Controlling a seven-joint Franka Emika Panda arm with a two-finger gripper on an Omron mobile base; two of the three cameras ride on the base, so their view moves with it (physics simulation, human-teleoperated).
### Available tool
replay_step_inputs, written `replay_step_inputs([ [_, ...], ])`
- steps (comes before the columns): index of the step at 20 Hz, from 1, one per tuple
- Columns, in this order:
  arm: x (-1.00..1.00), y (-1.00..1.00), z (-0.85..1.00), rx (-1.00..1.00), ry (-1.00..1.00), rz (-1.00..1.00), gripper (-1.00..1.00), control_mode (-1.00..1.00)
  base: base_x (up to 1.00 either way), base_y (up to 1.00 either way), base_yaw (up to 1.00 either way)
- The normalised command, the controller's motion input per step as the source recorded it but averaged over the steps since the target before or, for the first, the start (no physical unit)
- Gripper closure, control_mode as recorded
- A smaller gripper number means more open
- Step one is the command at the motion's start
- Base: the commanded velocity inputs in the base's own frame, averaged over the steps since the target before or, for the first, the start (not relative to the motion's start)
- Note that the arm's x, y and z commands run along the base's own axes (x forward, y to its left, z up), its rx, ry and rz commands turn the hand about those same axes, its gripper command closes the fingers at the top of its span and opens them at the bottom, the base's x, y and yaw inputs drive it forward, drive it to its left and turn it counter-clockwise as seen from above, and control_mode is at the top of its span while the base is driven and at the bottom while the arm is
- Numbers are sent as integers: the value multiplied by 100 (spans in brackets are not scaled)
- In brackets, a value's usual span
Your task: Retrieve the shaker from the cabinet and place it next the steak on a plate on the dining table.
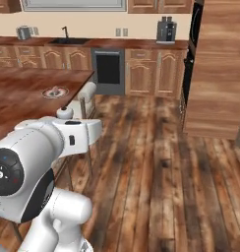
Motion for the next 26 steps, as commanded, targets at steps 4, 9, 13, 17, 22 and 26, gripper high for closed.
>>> replay_step_inputs([
  [4, 0, 0, 0, 0, 0, 0, 100, 100, 100, 8, 0],
  [9, 0, 0, 0, 0, 0, 0, 100, 100, 100, 2, 2],
  [13, 0, 0, 0, 0, 0, 0, 100, 100, 100, 0, 1],
  [17, 0, 0, 0, 0, 0, 0, 100, 100, 100, 1, 8],
  [22, 0, 0, 0, 0, 0, 0, 100, 100, 100, 0, 20],
  [26, 0, 0, 0, 0, 0, 0, 100, 100, 100, 0, 30],
])
